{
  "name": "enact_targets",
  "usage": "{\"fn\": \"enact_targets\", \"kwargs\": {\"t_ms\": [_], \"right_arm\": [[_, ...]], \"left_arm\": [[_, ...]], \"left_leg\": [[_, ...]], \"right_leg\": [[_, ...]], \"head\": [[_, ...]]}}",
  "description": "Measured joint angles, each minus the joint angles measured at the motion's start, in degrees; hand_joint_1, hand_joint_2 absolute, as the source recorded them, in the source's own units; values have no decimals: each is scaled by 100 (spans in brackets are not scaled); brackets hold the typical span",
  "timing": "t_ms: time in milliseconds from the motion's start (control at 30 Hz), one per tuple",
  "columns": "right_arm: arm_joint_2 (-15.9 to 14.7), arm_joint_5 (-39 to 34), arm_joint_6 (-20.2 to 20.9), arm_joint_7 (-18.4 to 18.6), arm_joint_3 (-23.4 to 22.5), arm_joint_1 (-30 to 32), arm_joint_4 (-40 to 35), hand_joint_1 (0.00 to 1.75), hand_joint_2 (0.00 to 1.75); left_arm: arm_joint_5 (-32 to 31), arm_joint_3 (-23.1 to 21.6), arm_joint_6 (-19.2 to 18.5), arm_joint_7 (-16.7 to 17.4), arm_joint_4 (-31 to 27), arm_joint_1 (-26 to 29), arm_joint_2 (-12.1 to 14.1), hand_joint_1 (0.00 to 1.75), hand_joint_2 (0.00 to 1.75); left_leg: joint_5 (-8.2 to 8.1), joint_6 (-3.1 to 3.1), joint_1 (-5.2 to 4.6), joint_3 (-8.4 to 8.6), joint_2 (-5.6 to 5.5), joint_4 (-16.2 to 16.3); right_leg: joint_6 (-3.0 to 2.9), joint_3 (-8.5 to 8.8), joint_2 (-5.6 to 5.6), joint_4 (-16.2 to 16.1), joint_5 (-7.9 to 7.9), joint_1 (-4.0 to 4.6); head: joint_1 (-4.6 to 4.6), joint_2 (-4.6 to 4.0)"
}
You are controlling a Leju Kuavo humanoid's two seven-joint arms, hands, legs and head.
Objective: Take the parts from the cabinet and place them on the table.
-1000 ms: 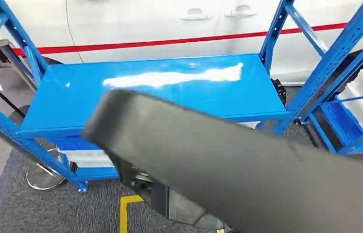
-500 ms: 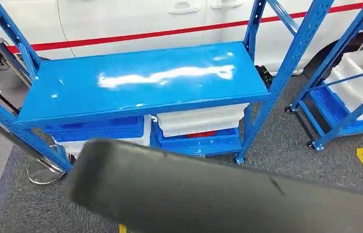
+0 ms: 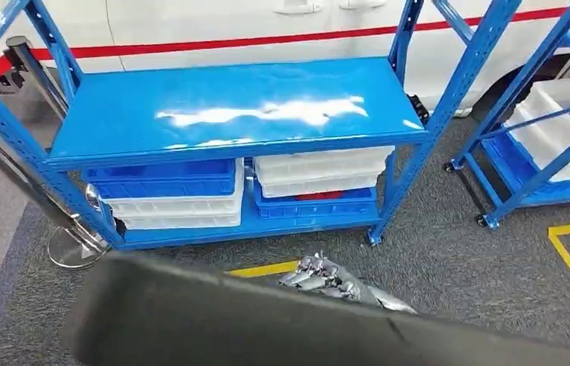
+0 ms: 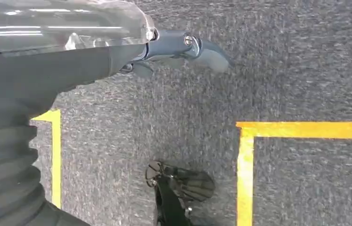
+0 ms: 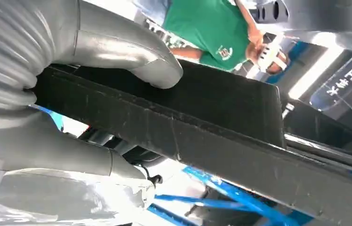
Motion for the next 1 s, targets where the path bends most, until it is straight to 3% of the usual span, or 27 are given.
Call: {"fn": "enact_targets", "kwargs": {"t_ms": [33, 67, 100, 133, 200, 233, 267, 300, 367, 400, 433, 467, 533, 567, 600, 633, 667, 733, 767, 800, 900, 967, 1000], "right_arm": [[-7, 0, -11, 0, 0, 18, -4, 173, 175], [-9, 0, -18, 0, 0, 35, -4, 173, 175], [-15, 0, -29, 0, 0, 55, -4, 173, 175], [-24, 0, -35, 0, 0, 66, -4, 173, 175], [-31, -7, -42, 0, 0, 67, -9, 173, 175], [-31, -7, -44, 0, 0, 67, -24, 173, 175], [-31, -7, -42, 2, 0, 65, -42, 173, 175], [-31, -9, -42, -2, 0, 69, -57, 173, 175], [-31, 2, -42, -5, 0, 69, -66, 173, 175], [-31, 13, -42, -4, 0, 70, -68, 173, 175], [-31, 24, -44, -4, 0, 67, -68, 173, 175], [-31, 30, -46, -4, 0, 67, -68, 173, 175], [-31, 55, -50, -2, 0, 82, -68, 173, 175], [-31, 72, -48, 0, 0, 92, -68, 173, 175], [-31, 87, -46, 0, 0, 102, -68, 173, 175], [-31, 96, -39, 0, 2, 105, -68, 173, 175], [-31, 101, -20, 0, 2, 104, -70, 173, 175], [-31, 59, 79, 0, 0, 104, -79, 173, 175], [-31, 17, 148, -2, 0, 103, -90, 173, 175], [-31, -22, 207, 2, 0, 97, -98, 173, 175], [-31, -127, 352, 0, 0, 101, -105, 173, 175], [-33, -131, 391, -2, 0, 90, -114, 173, 175], [-33, -133, 424, -2, 0, 86, -112, 173, 175]], "left_arm": [[-2, -15, -2, 2, 0, 2, 0, 0, 175], [-2, -26, -13, 2, 0, 4, 0, 0, 175], [-4, -42, -15, 2, 0, 4, 0, 0, 175], [-4, -57, -17, 2, 0, 2, -2, 0, 175], [-4, -72, -20, 2, 0, 1, -9, 0, 175], [-7, -89, -28, -7, 0, 1, -30, 0, 175], [-9, -105, -44, -18, 0, 1, -39, 0, 175], [-9, -112, -65, 6, 0, 5, -39, 0, 175], [-7, -136, -72, 92, 0, -3, -39, 0, 175], [-7, -149, -63, 107, 0, -4, -37, 0, 175], [-7, -153, -52, 123, 0, 6, -35, 0, 175], [-7, -157, -35, 133, 0, 7, -35, 0, 175], [-4, -162, 0, 142, 0, 6, -20, 0, 175], [-4, -168, 4, 151, 0, 7, -11, 0, 175], [-2, -179, 9, 166, 0, 7, -7, 0, 175], [0, -190, 9, 179, 0, 6, -2, 0, 175], [0, -195, 9, 188, 0, 4, 4, 0, 175], [2, -199, 7, 201, 0, -6, 20, 0, 175], [2, -206, 4, 203, 0, -19, 22, 0, 175], [4, -210, 2, 203, 0, -6, 22, 0, 175], [4, -238, 0, 201, 0, -2, 28, 0, 175], [4, -245, 0, 188, 0, -23, 15, 0, 175], [4, -247, 0, 181, 0, -26, 15, 0, 175]], "left_leg": [[75, 5, -10, -93, 4, 9], [131, 2, -17, -179, 6, 15], [188, -2, -24, -268, 10, 27], [237, -6, -31, -345, 13, 41], [313, -27, -53, -478, 10, 61], [351, -38, -49, -498, 10, 75], [378, -70, -83, -531, 4, 81], [423, -120, -65, -514, 11, 46], [502, -188, -42, -515, 19, 13], [541, -235, -75, -521, 15, -1], [421, -255, -41, -576, -17, 84], [144, -285, -33, -671, -22, 345], [-390, -337, -15, -985, -22, 1225], [-546, -364, -6, -1117, -22, 1638], [-549, -384, 5, -1130, -22, 1800], [-422, -396, 17, -996, -20, 1643], [-233, -406, 31, -751, -20, 1280], [87, -404, 65, -133, -43, 267], [-26, -376, 57, 35, -109, 115], [21, -330, 41, -23, -152, 97], [3, -226, 42, -63, -73, 41], [57, -119, 68, -66, 5, -13], [67, -84, 61, -87, 42, -12]], "right_leg": [[18, -121, 0, 474, -274, -1], [28, -177, -1, 799, -351, -1], [27, -132, -1, 922, -260, 0], [11, 22, 0, 806, -79, 1], [-72, 676, -1, -33, 274, 18], [-145, 1073, -5, -579, 207, 58], [-176, 1300, -29, -973, 34, 73], [-178, 1257, -26, -951, 68, 90], [-248, 1222, -16, -995, 118, 115], [-294, 1209, -15, -1066, 194, 65], [-325, 1209, -45, -1098, 257, 45], [-376, 1168, -46, -1103, 298, 42], [-387, 1072, -45, -1087, 355, 49], [-386, 1021, -45, -1069, 381, 51], [-374, 973, -44, -1046, 402, 49], [-362, 932, -39, -1017, 412, 41], [-355, 906, -37, -990, 416, 35], [-316, 877, -15, -929, 404, 29], [-275, 817, 5, -907, 403, 38], [-241, 814, 14, -893, 420, 49], [-143, 781, 86, -897, 476, 72], [-90, 670, 67, -659, 265, 43], [-66, 478, 59, -266, 32, 37]], "head": [[0, 2], [0, 2], [0, 2], [0, 2], [0, 2], [-4, 2], [0, 2], [-7, 2], [17, 2], [20, 2], [20, 2], [-6, 2], [-11, 2], [-11, 2], [-11, 2], [-11, 2], [-11, 2], [-11, 2], [-13, 2], [-4, 0], [-4, 0], [13, 2], [13, 2]]}}
